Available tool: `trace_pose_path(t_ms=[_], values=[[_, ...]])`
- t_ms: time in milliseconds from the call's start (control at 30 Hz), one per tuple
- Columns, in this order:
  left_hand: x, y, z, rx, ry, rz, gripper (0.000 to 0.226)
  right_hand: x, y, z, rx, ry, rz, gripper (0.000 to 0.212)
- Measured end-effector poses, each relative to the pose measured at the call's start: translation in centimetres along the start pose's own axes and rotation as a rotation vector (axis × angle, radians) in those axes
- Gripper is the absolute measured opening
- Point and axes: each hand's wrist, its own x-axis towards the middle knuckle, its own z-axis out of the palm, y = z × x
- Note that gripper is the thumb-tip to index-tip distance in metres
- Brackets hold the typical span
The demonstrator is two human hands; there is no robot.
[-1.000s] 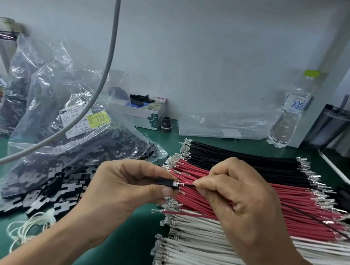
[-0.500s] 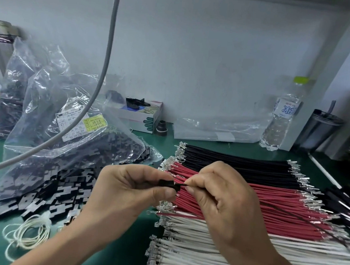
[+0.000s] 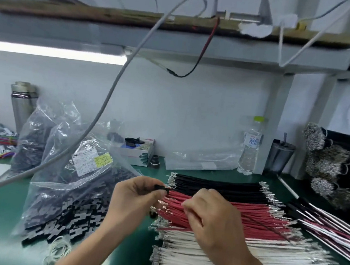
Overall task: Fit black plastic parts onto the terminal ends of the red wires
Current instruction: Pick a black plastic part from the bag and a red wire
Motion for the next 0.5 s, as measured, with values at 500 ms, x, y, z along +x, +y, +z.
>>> trace_pose_path(t_ms=[500], values=[[-1.0, -1.3, -0.2, -0.215, 0.073, -0.145, 0.024, 0.0, 0.0, 0.7, 0.047, -0.102, 0.14, 0.009]])
